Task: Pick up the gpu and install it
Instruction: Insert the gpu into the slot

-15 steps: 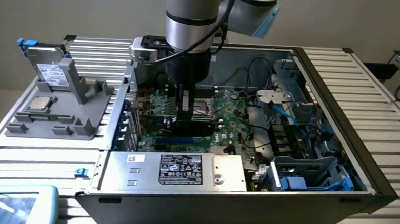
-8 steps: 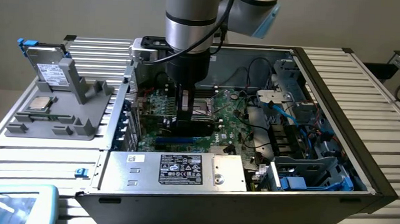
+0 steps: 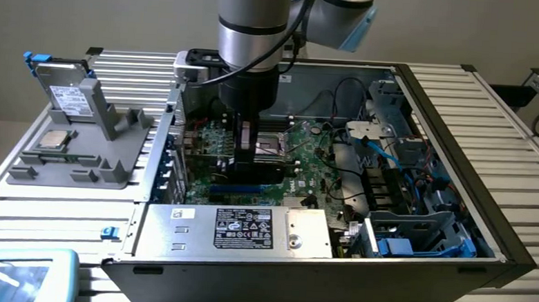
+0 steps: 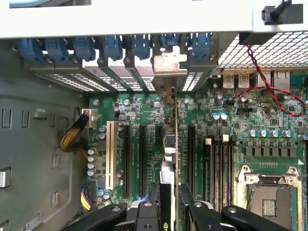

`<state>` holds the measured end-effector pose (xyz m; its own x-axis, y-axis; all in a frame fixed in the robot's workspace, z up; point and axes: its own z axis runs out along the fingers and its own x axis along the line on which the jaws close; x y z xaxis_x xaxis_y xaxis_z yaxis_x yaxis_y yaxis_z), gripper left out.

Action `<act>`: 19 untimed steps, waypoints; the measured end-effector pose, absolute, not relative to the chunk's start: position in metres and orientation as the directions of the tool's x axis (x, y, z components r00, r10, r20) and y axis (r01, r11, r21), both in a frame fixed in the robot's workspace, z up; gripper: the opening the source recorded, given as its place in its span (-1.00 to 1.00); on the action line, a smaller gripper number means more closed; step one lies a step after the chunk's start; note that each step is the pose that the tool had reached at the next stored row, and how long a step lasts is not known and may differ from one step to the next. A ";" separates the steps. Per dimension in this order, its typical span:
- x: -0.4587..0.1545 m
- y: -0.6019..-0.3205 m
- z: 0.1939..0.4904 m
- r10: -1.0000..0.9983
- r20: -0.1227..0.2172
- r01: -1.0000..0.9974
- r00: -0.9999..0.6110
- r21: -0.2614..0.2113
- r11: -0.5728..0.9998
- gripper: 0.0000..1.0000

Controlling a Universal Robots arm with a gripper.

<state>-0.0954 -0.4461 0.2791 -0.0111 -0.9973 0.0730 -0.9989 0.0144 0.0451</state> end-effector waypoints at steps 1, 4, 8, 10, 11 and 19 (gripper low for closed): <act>-0.096 -0.446 0.279 -0.997 0.073 -0.999 -0.011 0.045 0.014 -0.46; -0.096 -0.446 0.278 -0.997 0.073 -0.999 -0.011 0.045 0.015 -0.46; -0.098 -0.446 0.276 -0.997 0.073 -0.999 -0.011 0.045 0.015 -0.46; -0.098 -0.446 0.275 -0.997 0.073 -0.999 -0.011 0.045 0.014 -0.46; -0.098 -0.446 0.275 -0.997 0.073 -0.999 -0.011 0.045 0.015 -0.46; -0.102 -0.446 0.273 -0.997 0.073 -0.999 -0.011 0.046 0.015 -0.46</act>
